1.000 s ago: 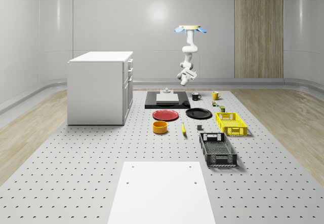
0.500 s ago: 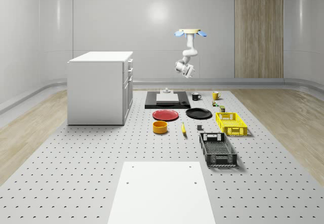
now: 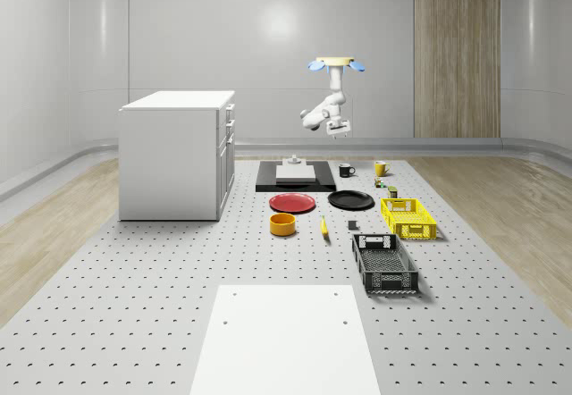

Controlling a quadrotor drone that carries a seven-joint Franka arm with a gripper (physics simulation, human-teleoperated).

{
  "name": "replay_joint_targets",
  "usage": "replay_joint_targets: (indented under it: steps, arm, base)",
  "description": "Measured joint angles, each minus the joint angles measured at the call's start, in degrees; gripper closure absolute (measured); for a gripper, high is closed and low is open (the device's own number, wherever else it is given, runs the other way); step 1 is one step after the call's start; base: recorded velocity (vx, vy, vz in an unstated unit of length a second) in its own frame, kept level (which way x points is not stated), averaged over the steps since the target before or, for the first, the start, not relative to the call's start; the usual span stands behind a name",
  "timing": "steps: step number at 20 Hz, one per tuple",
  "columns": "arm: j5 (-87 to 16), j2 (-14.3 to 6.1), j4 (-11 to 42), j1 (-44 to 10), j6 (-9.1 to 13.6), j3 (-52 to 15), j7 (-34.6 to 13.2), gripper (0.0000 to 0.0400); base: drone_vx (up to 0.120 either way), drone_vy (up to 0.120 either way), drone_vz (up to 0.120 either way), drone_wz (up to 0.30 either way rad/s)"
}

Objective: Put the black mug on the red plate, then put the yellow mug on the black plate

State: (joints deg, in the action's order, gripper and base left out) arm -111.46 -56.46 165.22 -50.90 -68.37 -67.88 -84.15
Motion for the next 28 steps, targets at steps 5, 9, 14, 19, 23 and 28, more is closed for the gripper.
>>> replay_joint_targets:
  steps: [5, 9, 14, 19, 23, 28]
  arm:
    - [-2.0, -2.4, 0.6, -5.0, 1.5, -2.4, -3.3, 0.0000]
    - [-2.2, -3.9, 0.7, -7.1, 1.5, -3.5, -4.8, 0.0000]
    - [-1.7, -5.7, 0.7, -8.6, 0.7, -4.5, -6.0, 0.0000]
    - [-1.1, -7.3, 0.6, -9.5, -0.4, -5.2, -6.7, 0.0000]
    - [-0.4, -8.5, 0.5, -10.1, -1.4, -5.6, -7.2, 0.0000]
    - [0.3, -9.9, 0.4, -10.7, -2.7, -6.1, -7.8, 0.0000]
  base:
    - [0.088, 0.000, -0.120, 0.000]
    - [0.030, 0.000, -0.120, 0.000]
    - [0.064, 0.000, -0.120, 0.000]
    - [0.032, 0.000, -0.120, 0.000]
    - [0.000, 0.000, -0.120, 0.000]
    - [0.000, 0.000, -0.120, 0.000]
